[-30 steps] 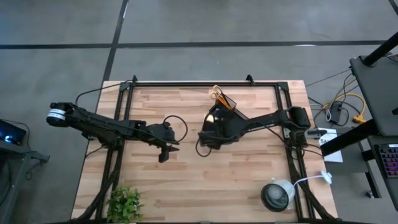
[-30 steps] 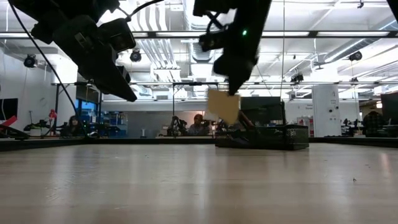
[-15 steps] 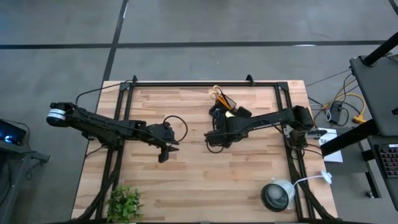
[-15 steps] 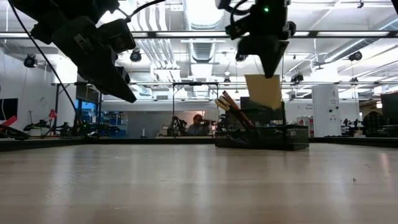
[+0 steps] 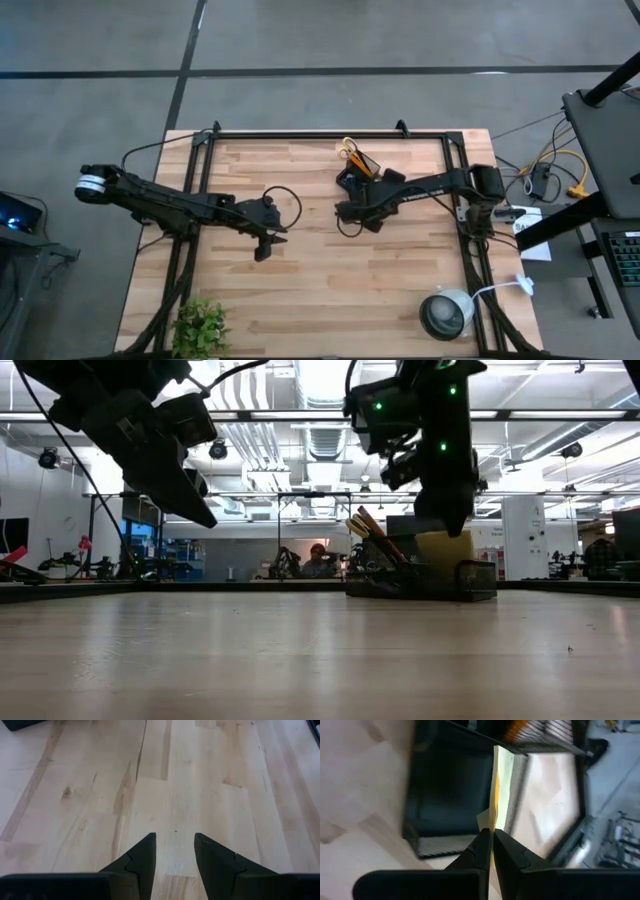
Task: Pick and place office supplies into organizer
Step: Put the yellow sticky notes into the black desk organizer, then return to Home Position
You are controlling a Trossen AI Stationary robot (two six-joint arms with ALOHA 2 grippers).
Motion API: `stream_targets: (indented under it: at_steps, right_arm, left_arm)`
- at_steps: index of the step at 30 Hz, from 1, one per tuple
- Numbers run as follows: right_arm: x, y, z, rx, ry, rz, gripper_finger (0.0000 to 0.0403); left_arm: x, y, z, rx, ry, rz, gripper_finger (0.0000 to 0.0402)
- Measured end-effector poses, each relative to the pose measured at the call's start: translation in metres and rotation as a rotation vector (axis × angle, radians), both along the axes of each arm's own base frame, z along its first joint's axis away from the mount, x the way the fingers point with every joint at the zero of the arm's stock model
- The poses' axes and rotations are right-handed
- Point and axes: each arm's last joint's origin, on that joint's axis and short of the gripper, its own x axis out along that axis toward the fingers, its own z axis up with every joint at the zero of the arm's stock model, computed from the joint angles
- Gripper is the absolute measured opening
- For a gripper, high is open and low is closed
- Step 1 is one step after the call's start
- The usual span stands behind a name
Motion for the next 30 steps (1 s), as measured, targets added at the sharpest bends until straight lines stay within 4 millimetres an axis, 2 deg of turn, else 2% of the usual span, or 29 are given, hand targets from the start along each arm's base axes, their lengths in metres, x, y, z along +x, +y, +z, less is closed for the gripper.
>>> stream_targets:
  at_steps: [4,10,13,19,23,30]
  right_arm:
    - [-0.001,-0.009,-0.013,0.017,-0.007,0.006,0.0008]
    - [-0.015,-0.018,-0.031,0.027,0.059,-0.03,0.0009]
    - [-0.018,-0.019,-0.035,0.024,0.071,-0.032,0.0009]
    - [-0.013,-0.017,-0.038,0.025,0.007,-0.022,0.0013]
    - [-0.008,-0.016,-0.038,0.067,-0.026,-0.004,0.0036]
    - [-0.006,-0.011,-0.039,0.099,-0.042,0.025,0.0109]
  left_arm:
    - [0.0,0.0,-0.001,0.01,0.003,0.01,0.0118]
    - [-0.001,0.001,-0.002,0.011,0.009,0.012,0.0118]
    - [-0.002,0.001,-0.003,0.012,0.013,0.012,0.0118]
    - [-0.001,0.001,-0.003,0.012,0.013,0.012,0.0118]
    - [-0.002,0.001,-0.003,0.012,0.013,0.012,0.0118]
    - [-0.002,0.001,-0.003,0.01,0.014,0.013,0.0118]
